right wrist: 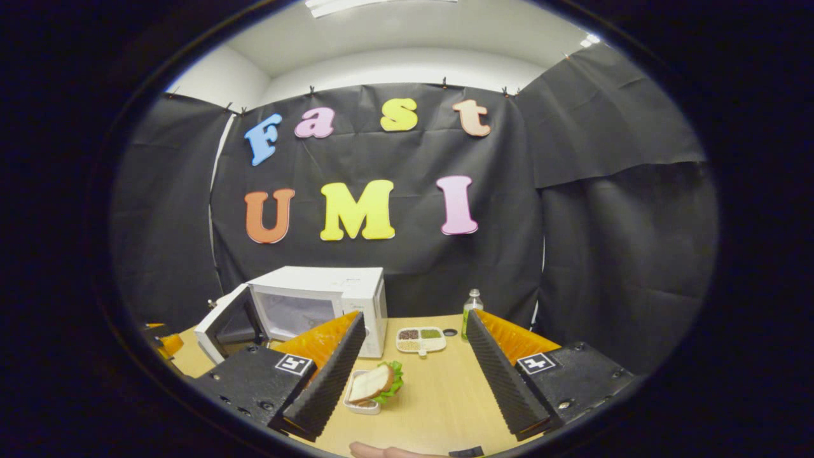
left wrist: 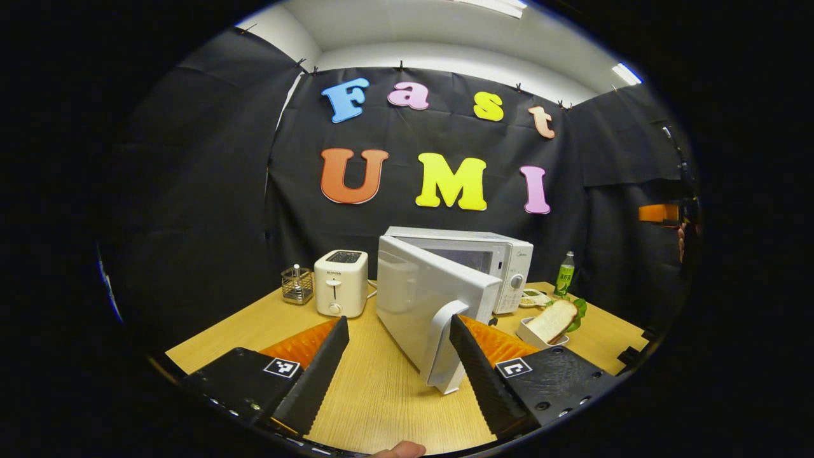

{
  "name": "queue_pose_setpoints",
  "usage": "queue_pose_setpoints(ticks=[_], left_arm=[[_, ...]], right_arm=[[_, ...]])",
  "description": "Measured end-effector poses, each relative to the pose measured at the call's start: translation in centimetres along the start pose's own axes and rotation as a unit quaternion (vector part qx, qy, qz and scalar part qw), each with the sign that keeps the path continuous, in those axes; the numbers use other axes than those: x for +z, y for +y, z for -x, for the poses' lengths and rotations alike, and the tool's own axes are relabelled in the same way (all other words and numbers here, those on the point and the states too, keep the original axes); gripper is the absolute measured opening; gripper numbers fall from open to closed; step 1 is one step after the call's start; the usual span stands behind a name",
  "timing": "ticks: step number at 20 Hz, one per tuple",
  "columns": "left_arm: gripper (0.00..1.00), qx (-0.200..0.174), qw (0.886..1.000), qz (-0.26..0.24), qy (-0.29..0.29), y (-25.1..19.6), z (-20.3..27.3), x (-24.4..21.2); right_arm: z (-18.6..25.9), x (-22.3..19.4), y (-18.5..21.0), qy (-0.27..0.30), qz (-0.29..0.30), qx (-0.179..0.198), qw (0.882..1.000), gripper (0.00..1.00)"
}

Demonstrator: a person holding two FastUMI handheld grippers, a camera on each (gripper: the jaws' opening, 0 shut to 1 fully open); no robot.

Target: Open the microwave oven with the left hand, put the food in, and close the microwave oven.

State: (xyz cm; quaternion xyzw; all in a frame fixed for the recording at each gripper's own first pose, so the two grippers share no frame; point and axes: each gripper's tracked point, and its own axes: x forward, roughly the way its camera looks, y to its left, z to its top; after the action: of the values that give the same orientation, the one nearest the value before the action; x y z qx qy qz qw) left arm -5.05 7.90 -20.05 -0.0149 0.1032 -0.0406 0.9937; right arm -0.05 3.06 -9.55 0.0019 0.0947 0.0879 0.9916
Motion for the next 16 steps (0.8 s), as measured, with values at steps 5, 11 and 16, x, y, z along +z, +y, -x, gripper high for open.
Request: queue_pose_setpoints(ticks=[5, 11, 16], left_arm=[[0.95, 0.003, 1.000, -0.002, -0.020, -1.1, -0.1, 4.2], [0.95, 0.015, 0.999, -0.014, -0.037, -2.7, -1.2, 7.8], [0.95, 0.019, 0.998, -0.038, -0.056, -5.1, -2.4, 10.2]], right_arm=[[-3.9, -1.7, 0.2, 0.086, -0.014, 0.061, 0.994, 1.00], [-9.7, -6.4, -1.2, 0.198, 0.009, 0.086, 0.976, 1.00], [-13.0, -14.2, 0.3, 0.340, -0.051, 0.175, 0.923, 1.00]])
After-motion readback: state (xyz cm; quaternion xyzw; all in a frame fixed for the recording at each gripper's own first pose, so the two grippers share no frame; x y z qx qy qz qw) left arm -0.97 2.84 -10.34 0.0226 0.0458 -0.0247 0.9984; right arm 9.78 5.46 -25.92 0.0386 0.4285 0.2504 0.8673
